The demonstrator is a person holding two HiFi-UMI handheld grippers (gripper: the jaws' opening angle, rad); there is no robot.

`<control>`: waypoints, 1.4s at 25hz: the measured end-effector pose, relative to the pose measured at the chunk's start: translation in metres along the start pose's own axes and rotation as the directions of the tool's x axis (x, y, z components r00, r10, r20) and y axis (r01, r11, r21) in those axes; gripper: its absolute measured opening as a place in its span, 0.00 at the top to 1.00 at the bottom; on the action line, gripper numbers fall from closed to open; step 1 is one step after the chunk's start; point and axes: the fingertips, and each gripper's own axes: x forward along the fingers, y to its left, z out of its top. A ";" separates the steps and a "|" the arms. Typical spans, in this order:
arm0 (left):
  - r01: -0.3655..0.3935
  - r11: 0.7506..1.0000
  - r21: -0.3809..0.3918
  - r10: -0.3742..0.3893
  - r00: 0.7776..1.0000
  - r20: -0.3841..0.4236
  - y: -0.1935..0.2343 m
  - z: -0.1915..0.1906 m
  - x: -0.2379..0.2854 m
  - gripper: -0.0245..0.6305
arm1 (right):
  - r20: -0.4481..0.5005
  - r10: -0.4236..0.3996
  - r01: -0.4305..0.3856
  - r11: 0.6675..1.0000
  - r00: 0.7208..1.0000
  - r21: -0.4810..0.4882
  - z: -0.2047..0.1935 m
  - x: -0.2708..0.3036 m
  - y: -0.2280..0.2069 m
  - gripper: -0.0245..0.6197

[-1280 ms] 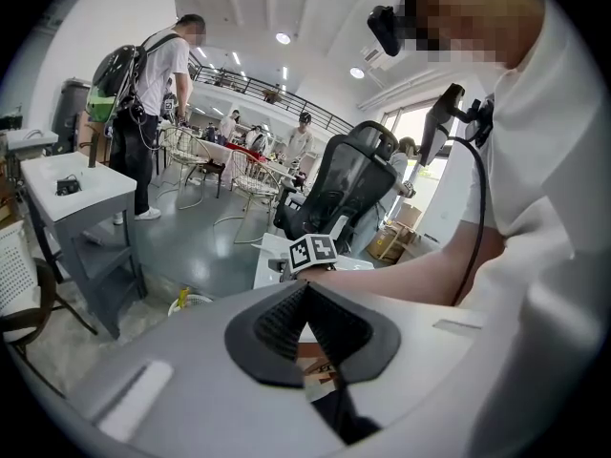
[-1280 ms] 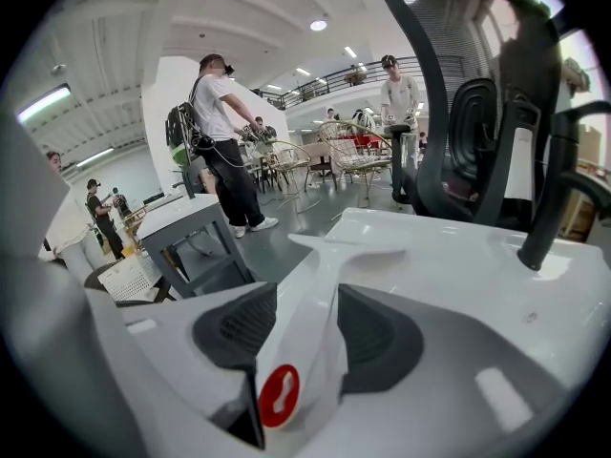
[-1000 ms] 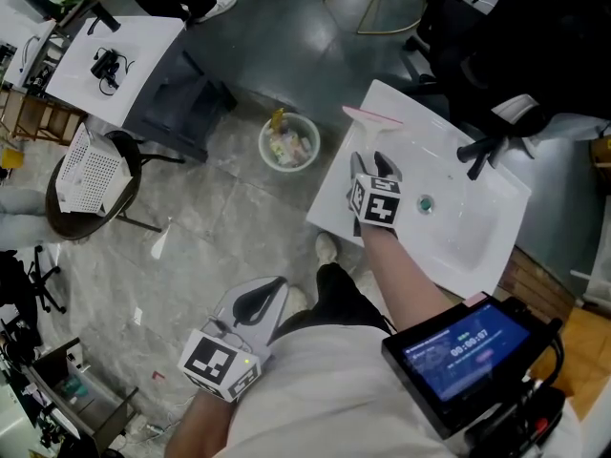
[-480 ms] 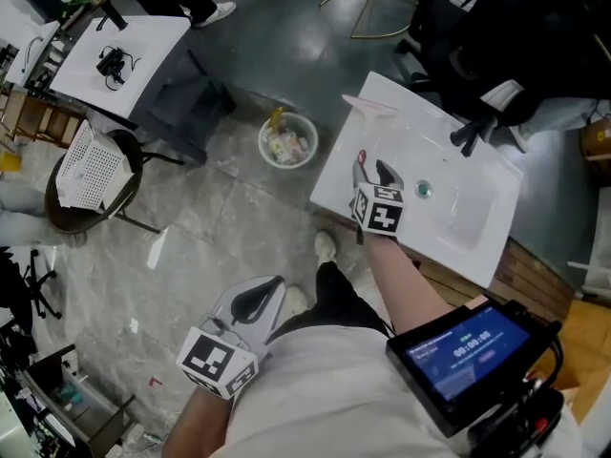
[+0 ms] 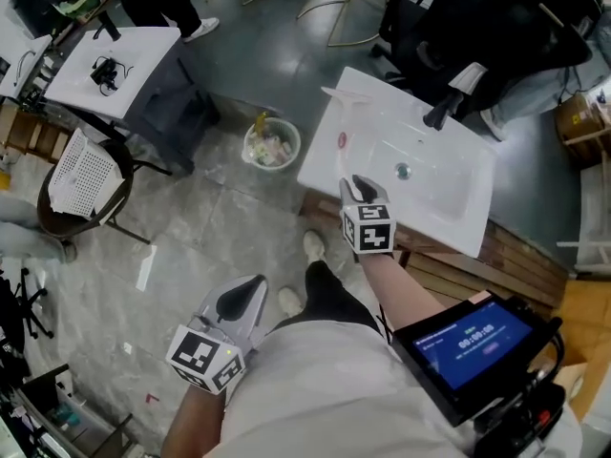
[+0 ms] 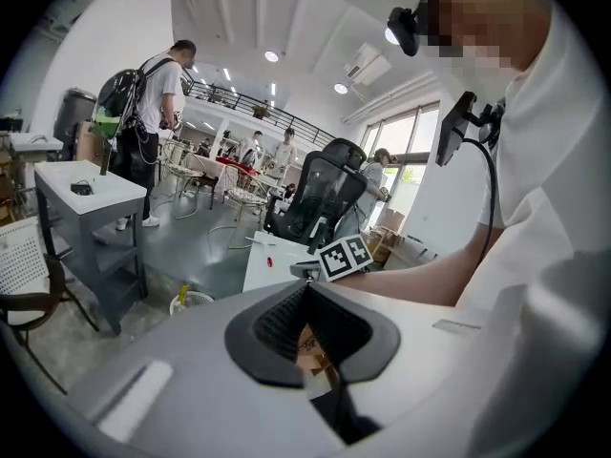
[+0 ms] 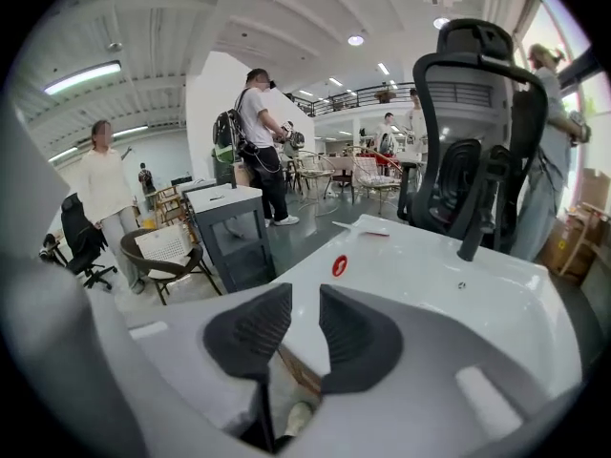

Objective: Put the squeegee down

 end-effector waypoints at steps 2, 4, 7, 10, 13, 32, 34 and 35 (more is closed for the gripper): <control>-0.001 1.000 0.008 0.001 1.000 0.004 -0.003 -0.004 -0.011 0.95 | 0.004 0.011 -0.011 1.000 1.000 -0.030 -0.003 -0.018 0.011 0.86; -0.001 1.000 0.011 0.001 1.000 0.012 -0.005 -0.009 -0.021 0.95 | 0.007 0.031 -0.030 0.998 1.000 -0.063 -0.005 -0.036 0.024 0.91; -0.006 1.000 0.010 0.006 1.000 0.017 -0.006 -0.016 -0.034 0.95 | 0.010 0.059 -0.057 0.991 0.998 -0.123 -0.005 -0.059 0.042 0.96; 0.004 1.000 0.014 -0.004 1.000 0.013 -0.007 -0.021 -0.044 0.95 | 0.020 0.072 -0.067 0.981 0.997 -0.179 -0.003 -0.079 0.056 0.96; 0.017 1.000 0.021 -0.017 1.000 0.009 -0.011 -0.027 -0.054 0.95 | 0.030 0.101 -0.093 0.974 0.994 -0.205 0.001 -0.104 0.074 0.96; 0.003 1.000 0.023 -0.003 1.000 0.006 -0.014 -0.049 -0.065 0.95 | 0.083 0.232 -0.186 0.911 0.969 -0.367 0.016 -0.171 0.129 0.96; 0.002 1.000 0.021 -0.002 1.000 0.006 -0.014 -0.052 -0.063 0.95 | 0.090 0.239 -0.187 0.904 0.967 -0.385 0.017 -0.174 0.132 0.96; 0.003 1.000 0.020 -0.004 1.000 0.006 -0.014 -0.053 -0.062 0.95 | 0.095 0.241 -0.185 0.900 0.966 -0.396 0.018 -0.176 0.133 0.96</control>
